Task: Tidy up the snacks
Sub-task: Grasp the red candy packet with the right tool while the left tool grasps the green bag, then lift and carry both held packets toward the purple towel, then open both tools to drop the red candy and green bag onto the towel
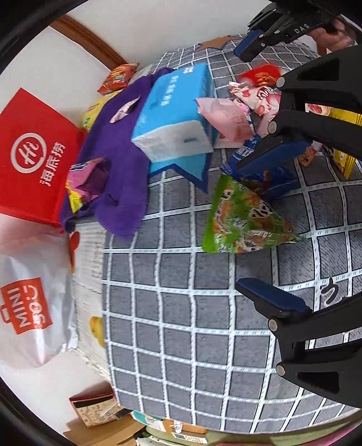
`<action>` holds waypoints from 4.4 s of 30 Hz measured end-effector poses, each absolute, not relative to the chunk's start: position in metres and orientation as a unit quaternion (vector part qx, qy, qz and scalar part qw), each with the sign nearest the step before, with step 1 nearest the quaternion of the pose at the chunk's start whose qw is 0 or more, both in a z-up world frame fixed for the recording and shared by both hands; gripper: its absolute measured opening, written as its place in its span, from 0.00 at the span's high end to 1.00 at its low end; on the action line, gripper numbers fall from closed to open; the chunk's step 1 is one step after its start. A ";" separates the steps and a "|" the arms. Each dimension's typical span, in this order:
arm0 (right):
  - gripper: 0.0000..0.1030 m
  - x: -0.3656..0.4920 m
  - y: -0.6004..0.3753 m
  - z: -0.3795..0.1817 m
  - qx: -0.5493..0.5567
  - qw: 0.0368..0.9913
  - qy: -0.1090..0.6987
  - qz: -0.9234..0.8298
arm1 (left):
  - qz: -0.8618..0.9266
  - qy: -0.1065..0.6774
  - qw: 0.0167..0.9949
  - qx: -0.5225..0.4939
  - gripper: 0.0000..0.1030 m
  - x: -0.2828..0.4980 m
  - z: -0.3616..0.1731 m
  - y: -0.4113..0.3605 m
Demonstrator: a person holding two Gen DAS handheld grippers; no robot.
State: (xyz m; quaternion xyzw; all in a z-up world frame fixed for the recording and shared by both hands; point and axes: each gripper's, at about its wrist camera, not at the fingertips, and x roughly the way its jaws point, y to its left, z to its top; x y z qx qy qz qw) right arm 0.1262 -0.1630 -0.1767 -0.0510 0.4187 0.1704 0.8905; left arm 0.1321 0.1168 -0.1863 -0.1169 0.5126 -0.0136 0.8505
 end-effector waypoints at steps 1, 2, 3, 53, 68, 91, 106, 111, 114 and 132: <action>0.79 0.127 -0.169 -0.181 -0.049 0.889 0.425 0.163 | -0.013 0.514 0.850 -0.116 0.28 0.133 -0.189 0.116; 0.79 0.128 -0.175 -0.184 -0.044 0.887 0.432 0.155 | -0.013 0.516 0.849 -0.115 0.29 0.133 -0.192 0.114; 0.78 0.128 -0.180 -0.186 -0.036 0.887 0.435 0.153 | -0.013 0.516 0.848 -0.115 0.30 0.134 -0.194 0.113; 0.59 0.089 -0.240 -0.120 0.010 0.922 0.372 0.107 | -0.119 0.439 0.884 -0.103 0.68 0.102 -0.085 0.022; 0.59 0.127 -0.226 -0.095 0.019 0.930 0.352 0.107 | -0.128 0.432 0.888 -0.094 0.68 0.139 -0.075 0.019; 0.59 0.222 -0.187 -0.087 -0.017 0.930 0.348 0.118 | -0.098 0.425 0.894 -0.100 0.67 0.222 -0.074 0.045; 0.59 0.313 -0.179 -0.109 0.008 0.925 0.364 0.112 | -0.072 0.424 0.895 -0.115 0.67 0.296 -0.086 0.070; 0.59 0.333 -0.181 -0.138 0.016 0.916 0.385 0.115 | -0.065 0.451 0.881 -0.124 0.67 0.319 -0.115 0.076; 0.59 0.342 -0.182 -0.152 0.014 0.912 0.394 0.116 | -0.067 0.460 0.875 -0.138 0.67 0.328 -0.130 0.081; 0.58 0.361 -0.187 -0.199 0.005 0.892 0.439 0.107 | -0.117 0.503 0.848 -0.122 0.67 0.337 -0.155 0.050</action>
